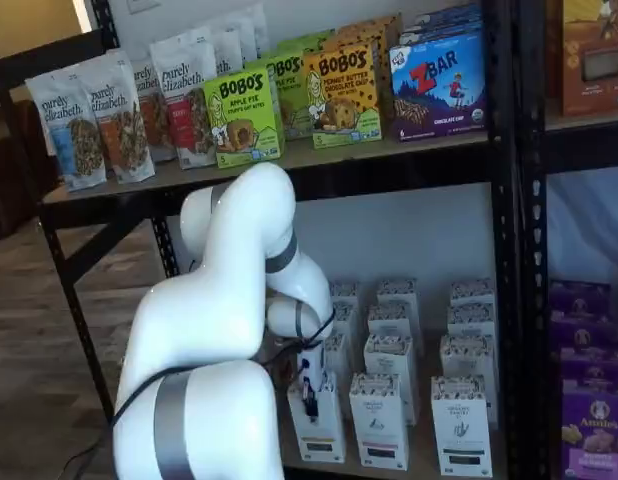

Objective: Pick up the white box with a yellow strip in the middle, on the bottom shelf, the fourth box from the left

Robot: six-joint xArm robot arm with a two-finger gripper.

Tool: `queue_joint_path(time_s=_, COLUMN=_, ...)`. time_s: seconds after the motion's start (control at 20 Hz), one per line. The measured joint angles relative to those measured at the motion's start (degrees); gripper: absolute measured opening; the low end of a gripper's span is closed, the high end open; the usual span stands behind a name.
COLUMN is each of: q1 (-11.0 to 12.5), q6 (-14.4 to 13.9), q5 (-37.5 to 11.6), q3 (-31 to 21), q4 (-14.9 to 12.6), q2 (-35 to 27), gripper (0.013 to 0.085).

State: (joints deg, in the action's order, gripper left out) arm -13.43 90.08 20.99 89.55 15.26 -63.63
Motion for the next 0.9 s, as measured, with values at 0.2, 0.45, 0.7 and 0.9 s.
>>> queue_joint_path(time_s=0.2, q1=0.0, q6=0.6, q5=0.1, q3=-0.1, q4=0.7, q2=0.1, gripper=0.0650)
queue_joint_path(time_s=0.45, q1=0.0, q6=0.6, q5=0.5, q3=0.0, q4=0.7, q2=0.2, gripper=0.0570)
queue_joint_path(time_s=0.7, q1=0.0, q6=0.8, q5=0.8, q3=-0.2, q4=0.9, q2=0.4, gripper=0.0490)
queue_joint_path(time_s=0.9, q1=-0.2, q6=0.8, q5=0.7, q3=-0.9, q4=1.1, q2=0.9, gripper=0.0490)
